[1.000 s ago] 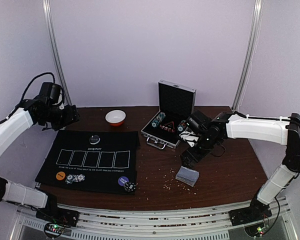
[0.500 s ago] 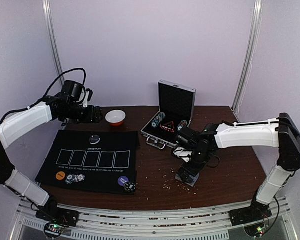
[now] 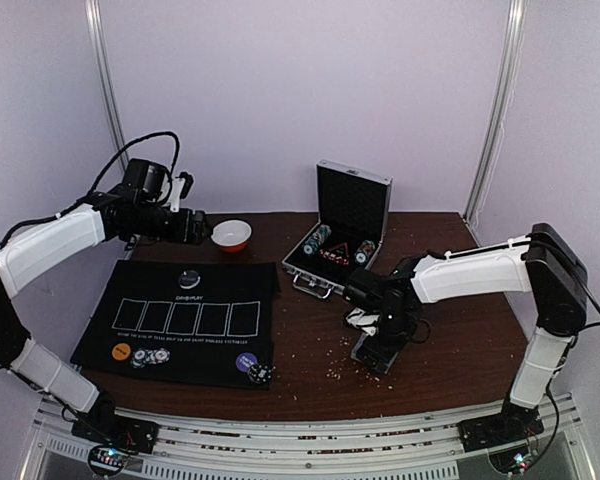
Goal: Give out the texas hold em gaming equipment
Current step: Pick up the face-down deck piles from the center of the board, then pass from the right arm to the left
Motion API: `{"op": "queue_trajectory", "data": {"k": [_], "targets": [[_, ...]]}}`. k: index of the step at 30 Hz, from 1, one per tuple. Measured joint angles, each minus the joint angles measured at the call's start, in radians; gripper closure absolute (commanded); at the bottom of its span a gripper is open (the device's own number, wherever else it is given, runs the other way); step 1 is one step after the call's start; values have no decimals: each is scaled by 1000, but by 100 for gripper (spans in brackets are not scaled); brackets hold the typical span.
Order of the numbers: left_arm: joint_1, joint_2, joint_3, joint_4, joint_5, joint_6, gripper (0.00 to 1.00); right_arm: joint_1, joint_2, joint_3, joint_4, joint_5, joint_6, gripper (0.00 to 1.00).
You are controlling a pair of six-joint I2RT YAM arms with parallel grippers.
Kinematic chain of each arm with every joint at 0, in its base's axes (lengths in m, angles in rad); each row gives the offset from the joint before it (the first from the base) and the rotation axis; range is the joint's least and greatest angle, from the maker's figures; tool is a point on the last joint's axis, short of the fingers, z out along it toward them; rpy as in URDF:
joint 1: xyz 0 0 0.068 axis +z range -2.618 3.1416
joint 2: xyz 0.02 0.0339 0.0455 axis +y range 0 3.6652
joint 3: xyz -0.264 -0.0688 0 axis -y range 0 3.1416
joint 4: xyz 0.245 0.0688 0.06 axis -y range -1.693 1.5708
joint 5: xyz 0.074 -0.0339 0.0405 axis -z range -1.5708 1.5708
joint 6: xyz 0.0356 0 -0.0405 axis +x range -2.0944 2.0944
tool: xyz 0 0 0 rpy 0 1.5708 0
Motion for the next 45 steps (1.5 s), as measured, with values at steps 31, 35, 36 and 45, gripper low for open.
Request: {"op": "queue_trajectory", "data": {"k": [31,35,36,45], "targets": [[-54,9,-49,99,245,-48,37,113,-83,188,34,134,-139,51],[-106,22,-90,193,403,-110,32,129,-91,291,60,171,-209,52],[-116,29,-96,210,432,-121,31,133,-91,312,66,179,-222,52],[-162,99,-142,430,658,-263,22,160,-42,469,91,230,-361,52]]}}
